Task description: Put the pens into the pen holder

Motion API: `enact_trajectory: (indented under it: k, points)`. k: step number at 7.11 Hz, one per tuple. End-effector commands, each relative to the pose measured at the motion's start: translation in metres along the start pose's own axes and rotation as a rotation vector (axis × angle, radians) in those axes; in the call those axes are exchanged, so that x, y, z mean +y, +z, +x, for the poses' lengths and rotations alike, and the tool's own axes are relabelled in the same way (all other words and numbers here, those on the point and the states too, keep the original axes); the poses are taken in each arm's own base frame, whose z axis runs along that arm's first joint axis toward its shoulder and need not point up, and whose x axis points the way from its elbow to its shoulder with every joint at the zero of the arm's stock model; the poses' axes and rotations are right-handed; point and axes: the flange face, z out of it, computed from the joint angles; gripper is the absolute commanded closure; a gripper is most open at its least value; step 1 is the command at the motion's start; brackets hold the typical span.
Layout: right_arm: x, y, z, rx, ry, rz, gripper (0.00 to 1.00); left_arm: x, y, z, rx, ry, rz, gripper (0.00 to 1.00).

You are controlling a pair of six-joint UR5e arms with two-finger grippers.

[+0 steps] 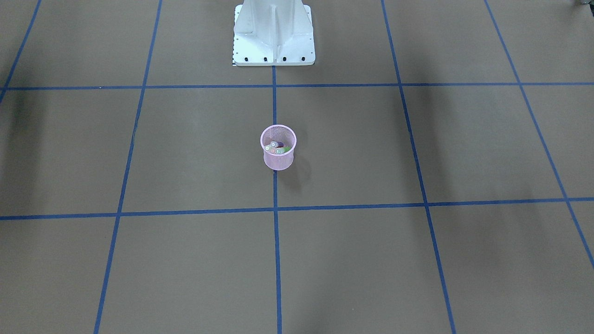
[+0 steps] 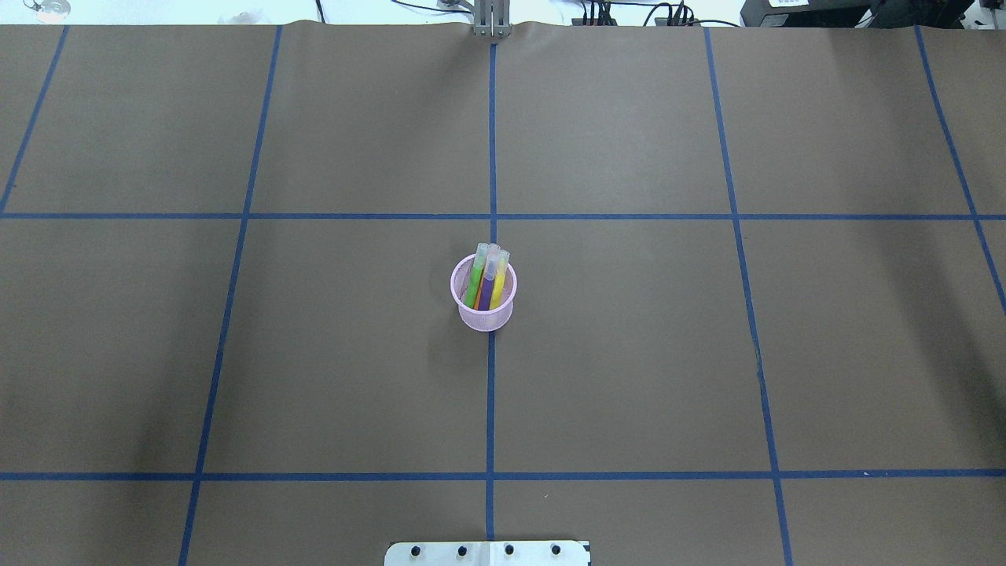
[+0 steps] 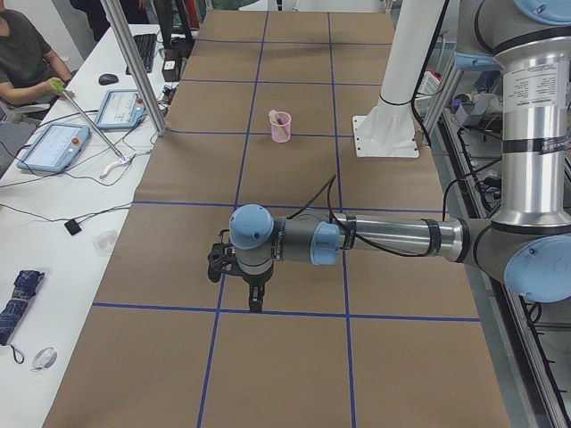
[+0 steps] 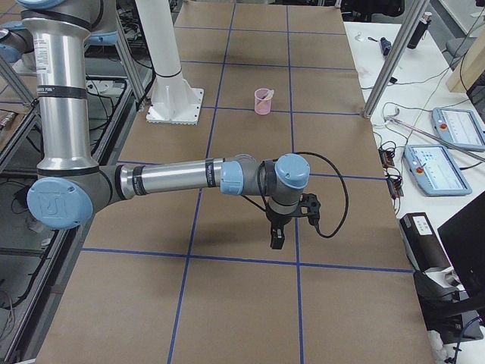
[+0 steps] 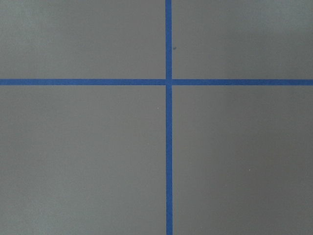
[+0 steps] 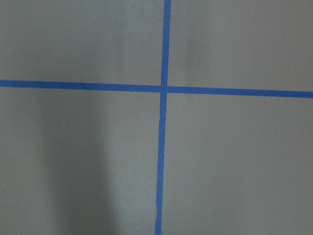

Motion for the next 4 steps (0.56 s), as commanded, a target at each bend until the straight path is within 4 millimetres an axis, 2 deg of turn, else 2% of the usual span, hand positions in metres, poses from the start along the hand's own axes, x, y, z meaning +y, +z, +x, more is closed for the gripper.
enact_trajectory:
  k: [1,3,4]
  points:
    - [0.008,-0.002,0.007,0.083,0.0,0.009,0.0,-0.005,-0.002,0.006,0.025,-0.026,-0.026,0.0]
    - [0.014,0.002,0.008,0.061,0.01,0.002,0.0,-0.012,-0.002,0.009,0.024,-0.05,-0.051,0.0]
    - [0.014,-0.003,0.003,0.054,0.0,0.013,0.0,-0.02,-0.005,0.012,0.022,-0.057,-0.063,0.0]
